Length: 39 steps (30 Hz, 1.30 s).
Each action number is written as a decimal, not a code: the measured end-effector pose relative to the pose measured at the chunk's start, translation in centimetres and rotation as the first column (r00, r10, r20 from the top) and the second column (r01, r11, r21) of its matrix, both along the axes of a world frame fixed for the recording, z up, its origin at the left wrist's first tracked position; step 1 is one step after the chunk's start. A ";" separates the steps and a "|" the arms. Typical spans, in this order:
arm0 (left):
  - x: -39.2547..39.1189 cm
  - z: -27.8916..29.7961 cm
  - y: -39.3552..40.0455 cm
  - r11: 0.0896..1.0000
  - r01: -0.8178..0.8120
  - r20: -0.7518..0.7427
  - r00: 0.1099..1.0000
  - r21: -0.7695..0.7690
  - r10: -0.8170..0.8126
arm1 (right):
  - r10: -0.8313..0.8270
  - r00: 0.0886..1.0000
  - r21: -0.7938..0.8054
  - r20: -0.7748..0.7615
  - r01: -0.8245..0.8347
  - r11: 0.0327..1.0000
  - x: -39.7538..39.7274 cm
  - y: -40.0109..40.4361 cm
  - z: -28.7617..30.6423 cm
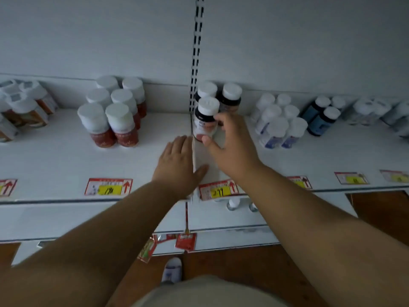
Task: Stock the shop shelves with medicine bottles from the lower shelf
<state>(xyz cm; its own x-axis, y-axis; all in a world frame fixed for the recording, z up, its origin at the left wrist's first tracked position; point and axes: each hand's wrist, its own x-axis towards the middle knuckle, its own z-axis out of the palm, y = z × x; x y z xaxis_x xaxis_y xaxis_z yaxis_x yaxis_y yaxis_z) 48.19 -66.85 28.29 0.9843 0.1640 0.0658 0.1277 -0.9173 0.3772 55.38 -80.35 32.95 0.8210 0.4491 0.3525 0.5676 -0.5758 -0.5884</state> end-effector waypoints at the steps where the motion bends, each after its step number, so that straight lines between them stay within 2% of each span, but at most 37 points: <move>1: -1.2 0.3 -0.4 1.000 -0.002 0.012 1.000 -0.005 0.002 | 0.013 1.000 0.005 -0.029 -0.013 1.000 -1.1 -0.5 0.0; 7: -8.8 2.5 -4.4 1.000 -0.025 0.119 0.993 0.006 0.025 | 0.090 0.996 0.016 -0.024 -0.090 0.996 -6.2 -4.4 0.2; 10: -11.9 2.3 -7.6 0.996 -0.087 0.086 0.992 -0.035 0.090 | 0.094 0.994 0.084 -0.056 -0.089 0.992 -8.7 -7.2 -0.3; 14: -15.0 0.3 -10.6 0.996 -0.063 -0.011 0.998 -0.056 0.062 | 0.019 0.973 0.040 -0.228 -0.010 0.999 -12.2 -10.6 -1.6; 18: -15.3 -2.5 -10.7 0.996 -0.036 -0.045 0.998 -0.079 0.032 | -0.008 0.948 0.012 -0.319 0.012 1.000 -14.3 -11.8 -4.0; 23: -13.6 -11.0 -8.6 0.990 -0.008 -0.120 0.993 -0.141 -0.009 | -0.091 0.899 -0.002 -0.429 0.100 0.995 -15.1 -11.1 -12.8; 29: -9.2 -23.5 -4.8 0.996 -0.019 -0.140 0.990 -0.083 0.007 | -0.163 0.841 -0.046 -0.516 0.162 0.986 -10.4 -7.7 -27.4; 34: -4.9 -31.5 -2.9 0.992 -0.056 -0.085 0.995 -0.115 0.046 | -0.130 0.892 -0.117 -0.433 0.087 0.989 -4.8 -4.6 -37.0; 39: -1.3 -37.5 -2.1 0.973 -0.109 0.012 0.993 -0.202 0.114 | -0.136 0.929 -0.094 -0.343 0.110 0.989 0.7 -1.5 -42.4</move>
<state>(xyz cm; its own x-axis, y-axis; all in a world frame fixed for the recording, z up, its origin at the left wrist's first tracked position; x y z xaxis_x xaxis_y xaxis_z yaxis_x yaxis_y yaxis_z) 46.92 -68.95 -9.24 0.9576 0.2850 0.0428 0.2142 -0.8032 0.5559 56.06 -81.89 -9.44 0.9368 0.3499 0.0056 0.2566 -0.6760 -0.6908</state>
